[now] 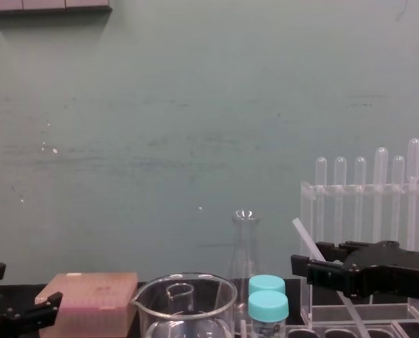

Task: Pick up the stirring rod with one hand, then place it down.

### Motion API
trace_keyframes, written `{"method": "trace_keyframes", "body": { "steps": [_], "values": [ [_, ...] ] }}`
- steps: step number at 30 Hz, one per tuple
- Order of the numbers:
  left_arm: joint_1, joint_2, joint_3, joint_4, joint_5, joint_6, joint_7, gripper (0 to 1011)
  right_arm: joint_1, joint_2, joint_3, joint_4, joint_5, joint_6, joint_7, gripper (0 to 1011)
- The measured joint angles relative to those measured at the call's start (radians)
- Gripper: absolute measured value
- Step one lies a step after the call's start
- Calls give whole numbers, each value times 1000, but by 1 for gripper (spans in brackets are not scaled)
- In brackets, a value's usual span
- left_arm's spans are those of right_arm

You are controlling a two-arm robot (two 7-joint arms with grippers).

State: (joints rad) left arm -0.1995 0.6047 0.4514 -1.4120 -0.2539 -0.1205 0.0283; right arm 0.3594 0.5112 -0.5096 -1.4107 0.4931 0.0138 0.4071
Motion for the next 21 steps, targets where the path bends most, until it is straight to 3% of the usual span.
{"method": "trace_keyframes", "body": {
  "steps": [4,8,9,14,18,21],
  "values": [
    [0,0,0,0,0,0,0,1000,0,0,0,-1,0,-1,0,435],
    [0,0,0,0,0,0,0,1000,0,0,0,-1,0,-1,0,362],
    [0,0,0,0,0,0,0,1000,0,0,0,-1,0,-1,0,288],
    [0,0,0,0,0,0,0,1000,0,0,0,-1,0,-1,0,138],
    [0,0,0,0,0,0,0,1000,0,0,0,-1,0,-1,0,67],
    [0,0,0,0,0,0,0,1000,0,0,0,-1,0,-1,0,67]
  ]
}}
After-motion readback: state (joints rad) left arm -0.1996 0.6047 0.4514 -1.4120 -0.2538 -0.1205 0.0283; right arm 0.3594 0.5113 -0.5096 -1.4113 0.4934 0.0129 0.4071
